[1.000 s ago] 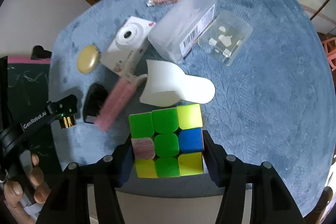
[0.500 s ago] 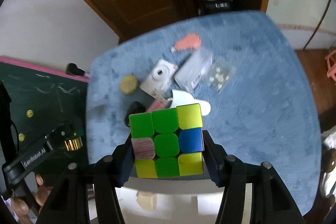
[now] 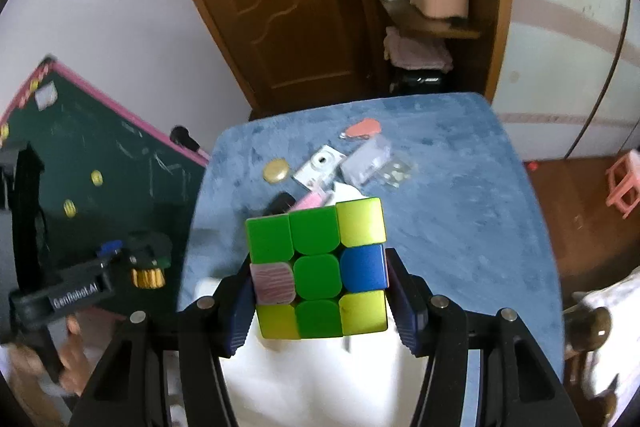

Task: Organize rigid objects
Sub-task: 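Carry the perfume bottle and Rubik's cube into the tray and release both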

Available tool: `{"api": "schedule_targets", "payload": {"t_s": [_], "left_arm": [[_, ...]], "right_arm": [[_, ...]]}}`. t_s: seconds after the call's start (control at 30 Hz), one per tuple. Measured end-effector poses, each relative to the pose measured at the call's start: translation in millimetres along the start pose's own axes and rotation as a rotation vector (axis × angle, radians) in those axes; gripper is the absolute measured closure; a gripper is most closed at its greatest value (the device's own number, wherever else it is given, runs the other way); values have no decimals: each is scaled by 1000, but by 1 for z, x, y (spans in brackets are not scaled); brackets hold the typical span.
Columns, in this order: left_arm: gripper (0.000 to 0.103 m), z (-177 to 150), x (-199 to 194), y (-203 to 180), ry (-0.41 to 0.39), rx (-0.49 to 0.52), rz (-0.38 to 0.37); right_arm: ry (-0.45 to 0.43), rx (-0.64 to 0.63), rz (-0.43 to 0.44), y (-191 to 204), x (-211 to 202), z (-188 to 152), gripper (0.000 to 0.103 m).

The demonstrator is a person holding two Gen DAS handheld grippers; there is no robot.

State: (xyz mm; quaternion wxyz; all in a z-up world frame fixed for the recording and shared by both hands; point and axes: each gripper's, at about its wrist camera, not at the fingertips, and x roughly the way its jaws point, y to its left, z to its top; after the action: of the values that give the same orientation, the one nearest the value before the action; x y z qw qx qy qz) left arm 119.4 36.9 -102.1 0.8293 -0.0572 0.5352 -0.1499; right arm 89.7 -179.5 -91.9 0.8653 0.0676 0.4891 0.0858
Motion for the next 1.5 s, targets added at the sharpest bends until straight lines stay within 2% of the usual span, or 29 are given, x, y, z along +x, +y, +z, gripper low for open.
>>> {"api": "schedule_targets", "payload": {"t_s": [0.13, 0.3, 0.5, 0.7, 0.93, 1.17, 1.27, 1.33, 1.5], "left_arm": [[58, -36, 16, -7, 39, 65, 27], [58, -77, 38, -15, 99, 131, 38], [58, -111, 70, -20, 176, 185, 59], [59, -130, 97, -20, 224, 204, 56], [62, -141, 111, -37, 215, 288, 50], [61, -146, 111, -46, 195, 360, 77], [50, -145, 108, -46, 192, 364, 76], [38, -142, 105, -45, 186, 348, 76], [36, -127, 91, -41, 150, 311, 72]], "right_arm": [[20, -32, -44, 1, -1, -41, 44], [128, -20, -76, -4, 24, -91, 44], [230, -18, -105, -11, 51, -131, 44], [274, -54, -125, -14, 70, -146, 44], [357, -70, -142, -17, 97, -162, 44], [383, -96, -174, -16, 107, -171, 44], [371, -91, -172, -16, 106, -171, 43], [360, -90, -165, -16, 105, -169, 39], [319, -106, -156, -13, 92, -162, 38]]}}
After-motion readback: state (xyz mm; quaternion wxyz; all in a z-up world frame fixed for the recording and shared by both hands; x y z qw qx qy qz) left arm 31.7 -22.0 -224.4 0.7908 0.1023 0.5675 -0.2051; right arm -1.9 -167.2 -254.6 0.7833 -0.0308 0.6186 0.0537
